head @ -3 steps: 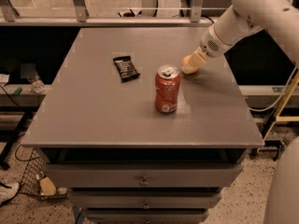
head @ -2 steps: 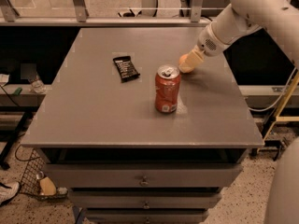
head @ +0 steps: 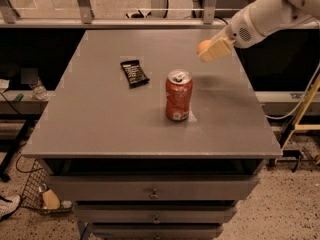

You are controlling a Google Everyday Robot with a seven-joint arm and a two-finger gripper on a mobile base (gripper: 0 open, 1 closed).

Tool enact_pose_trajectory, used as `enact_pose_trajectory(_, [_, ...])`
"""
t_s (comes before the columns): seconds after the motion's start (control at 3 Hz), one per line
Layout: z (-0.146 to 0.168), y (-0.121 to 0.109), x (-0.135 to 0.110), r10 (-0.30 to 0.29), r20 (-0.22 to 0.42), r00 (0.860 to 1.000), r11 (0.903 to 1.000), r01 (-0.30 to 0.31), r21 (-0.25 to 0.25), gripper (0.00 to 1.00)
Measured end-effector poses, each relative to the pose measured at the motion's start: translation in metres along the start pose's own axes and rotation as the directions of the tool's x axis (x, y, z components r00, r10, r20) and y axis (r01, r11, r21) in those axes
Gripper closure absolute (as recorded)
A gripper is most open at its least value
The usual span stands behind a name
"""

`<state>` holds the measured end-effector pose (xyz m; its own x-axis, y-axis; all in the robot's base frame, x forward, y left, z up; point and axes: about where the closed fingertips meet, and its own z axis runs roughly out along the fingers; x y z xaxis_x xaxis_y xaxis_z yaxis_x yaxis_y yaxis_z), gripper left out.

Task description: Pick orange

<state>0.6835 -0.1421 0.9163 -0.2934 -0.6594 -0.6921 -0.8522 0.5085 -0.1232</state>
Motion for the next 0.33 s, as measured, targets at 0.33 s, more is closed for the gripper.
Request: enact_pose_trajectory(0.33, [-0.0349, -0.0031, -0.0134, -0.037, 0.125, 0.991, 0.9993, 0.037, -0.001, 1.00])
